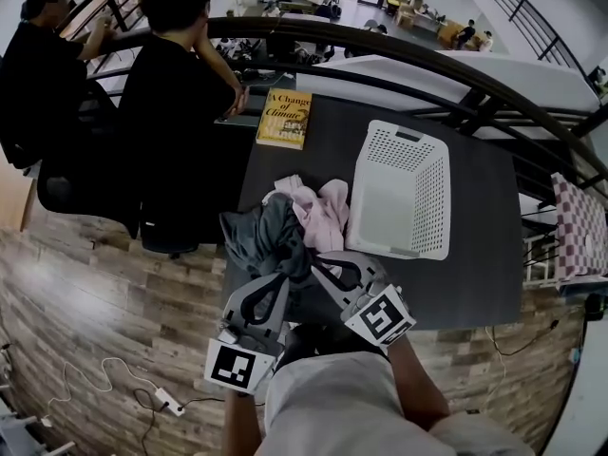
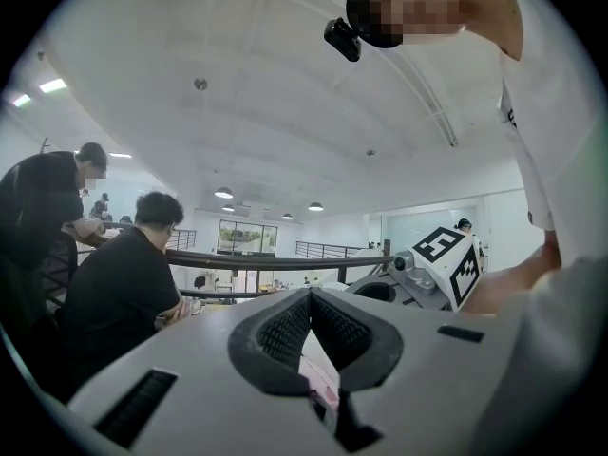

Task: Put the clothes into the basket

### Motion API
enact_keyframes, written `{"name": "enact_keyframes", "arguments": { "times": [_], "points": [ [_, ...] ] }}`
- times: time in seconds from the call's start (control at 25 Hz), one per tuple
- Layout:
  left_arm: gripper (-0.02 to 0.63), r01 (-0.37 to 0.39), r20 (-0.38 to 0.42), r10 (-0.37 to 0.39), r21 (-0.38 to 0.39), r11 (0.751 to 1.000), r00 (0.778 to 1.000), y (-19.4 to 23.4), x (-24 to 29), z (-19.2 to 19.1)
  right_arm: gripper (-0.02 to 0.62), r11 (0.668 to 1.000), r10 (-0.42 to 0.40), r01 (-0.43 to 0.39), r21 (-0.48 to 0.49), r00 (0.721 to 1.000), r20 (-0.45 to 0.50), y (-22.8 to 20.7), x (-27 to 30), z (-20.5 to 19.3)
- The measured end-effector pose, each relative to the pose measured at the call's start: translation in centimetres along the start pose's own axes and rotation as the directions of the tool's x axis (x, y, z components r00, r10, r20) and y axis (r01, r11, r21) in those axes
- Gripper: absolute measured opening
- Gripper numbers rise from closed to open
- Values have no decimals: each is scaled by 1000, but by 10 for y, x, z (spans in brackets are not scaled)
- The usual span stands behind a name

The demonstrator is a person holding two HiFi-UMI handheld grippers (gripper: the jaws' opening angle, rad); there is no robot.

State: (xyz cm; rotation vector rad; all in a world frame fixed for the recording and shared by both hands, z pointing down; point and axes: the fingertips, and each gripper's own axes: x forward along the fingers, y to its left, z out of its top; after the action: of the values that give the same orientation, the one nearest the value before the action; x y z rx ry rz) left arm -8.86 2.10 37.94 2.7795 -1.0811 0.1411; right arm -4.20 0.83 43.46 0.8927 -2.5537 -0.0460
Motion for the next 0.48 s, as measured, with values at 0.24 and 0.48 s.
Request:
{"name": "enact_keyframes", "arguments": {
  "times": [0.24,0.48],
  "points": [
    [2,-36,-22,36,-7,999,999,10,4,-10,36,996,42,-46,-73,998,-52,1,12,-17],
    [2,-94,-42,93,-26,995,995,17,7,-24,94,981,125,-140,-132,986,-114,8,26,-36]
  ]
}}
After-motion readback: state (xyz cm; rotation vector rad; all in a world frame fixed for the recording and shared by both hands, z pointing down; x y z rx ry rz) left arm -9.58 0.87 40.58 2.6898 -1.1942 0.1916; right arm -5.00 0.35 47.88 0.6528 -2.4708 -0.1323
